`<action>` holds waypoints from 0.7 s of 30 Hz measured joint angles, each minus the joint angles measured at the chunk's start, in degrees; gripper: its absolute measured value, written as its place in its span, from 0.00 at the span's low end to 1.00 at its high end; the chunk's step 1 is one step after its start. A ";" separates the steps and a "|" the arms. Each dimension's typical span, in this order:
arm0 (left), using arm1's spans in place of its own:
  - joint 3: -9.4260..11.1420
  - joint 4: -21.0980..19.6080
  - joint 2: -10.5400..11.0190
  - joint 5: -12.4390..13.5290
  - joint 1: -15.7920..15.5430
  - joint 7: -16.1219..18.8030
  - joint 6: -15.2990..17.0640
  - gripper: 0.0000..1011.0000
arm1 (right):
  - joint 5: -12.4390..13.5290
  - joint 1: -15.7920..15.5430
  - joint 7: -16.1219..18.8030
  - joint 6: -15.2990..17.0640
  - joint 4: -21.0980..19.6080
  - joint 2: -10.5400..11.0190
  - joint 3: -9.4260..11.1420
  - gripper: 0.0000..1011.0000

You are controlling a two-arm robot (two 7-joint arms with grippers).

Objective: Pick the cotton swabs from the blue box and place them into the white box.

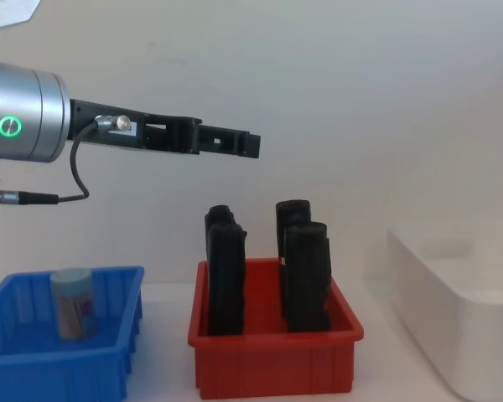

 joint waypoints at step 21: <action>0.00 0.00 0.00 0.00 0.00 0.00 0.00 0.99 | -0.49 -0.05 0.68 -0.84 -0.23 0.03 0.38 0.99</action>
